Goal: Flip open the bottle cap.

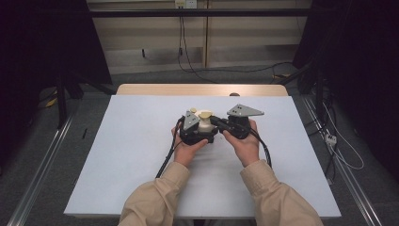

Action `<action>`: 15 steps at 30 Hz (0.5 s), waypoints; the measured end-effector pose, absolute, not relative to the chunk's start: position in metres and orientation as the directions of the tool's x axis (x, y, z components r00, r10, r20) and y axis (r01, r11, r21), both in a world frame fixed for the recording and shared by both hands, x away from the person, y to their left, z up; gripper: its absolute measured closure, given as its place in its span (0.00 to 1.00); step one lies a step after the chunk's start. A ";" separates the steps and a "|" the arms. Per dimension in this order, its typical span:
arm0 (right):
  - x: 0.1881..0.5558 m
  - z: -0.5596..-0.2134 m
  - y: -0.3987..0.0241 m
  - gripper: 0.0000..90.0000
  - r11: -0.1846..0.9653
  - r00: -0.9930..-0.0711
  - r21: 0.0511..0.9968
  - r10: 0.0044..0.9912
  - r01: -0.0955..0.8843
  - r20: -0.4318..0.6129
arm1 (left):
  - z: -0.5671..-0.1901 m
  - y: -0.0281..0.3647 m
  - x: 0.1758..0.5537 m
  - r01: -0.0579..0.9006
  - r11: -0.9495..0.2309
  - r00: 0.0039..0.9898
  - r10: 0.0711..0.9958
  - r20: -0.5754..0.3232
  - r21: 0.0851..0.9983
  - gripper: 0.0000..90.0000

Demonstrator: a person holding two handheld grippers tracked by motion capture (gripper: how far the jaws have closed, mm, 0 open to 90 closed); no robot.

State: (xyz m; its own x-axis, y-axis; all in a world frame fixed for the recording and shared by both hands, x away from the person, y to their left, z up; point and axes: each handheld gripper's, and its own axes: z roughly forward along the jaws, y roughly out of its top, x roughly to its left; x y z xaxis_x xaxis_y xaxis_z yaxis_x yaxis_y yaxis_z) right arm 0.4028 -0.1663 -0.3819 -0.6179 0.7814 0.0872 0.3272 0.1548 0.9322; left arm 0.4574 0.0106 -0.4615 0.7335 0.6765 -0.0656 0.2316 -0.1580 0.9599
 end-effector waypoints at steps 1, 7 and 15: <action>0.403 -0.382 -0.166 1.00 0.156 -0.619 0.933 0.781 0.325 0.085 | -0.461 0.011 0.457 0.232 -0.158 0.734 0.676 -0.065 0.960 0.06; 0.404 -0.380 -0.165 1.00 0.158 -0.621 0.933 0.779 0.323 0.083 | -0.461 0.011 0.457 0.231 -0.159 0.734 0.676 -0.065 0.960 0.06; 0.406 -0.379 -0.164 1.00 0.161 -0.621 0.934 0.780 0.320 0.079 | -0.462 0.010 0.457 0.234 -0.156 0.733 0.676 -0.069 0.960 0.06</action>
State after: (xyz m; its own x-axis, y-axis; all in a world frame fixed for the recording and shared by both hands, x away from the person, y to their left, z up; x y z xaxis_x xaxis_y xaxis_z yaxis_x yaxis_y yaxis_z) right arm 0.4062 -0.1638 -0.3791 -0.6209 0.7800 0.0786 0.3200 0.1606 0.9337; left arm 0.4571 0.0103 -0.4616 0.7334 0.6762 -0.0695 0.2344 -0.1556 0.9596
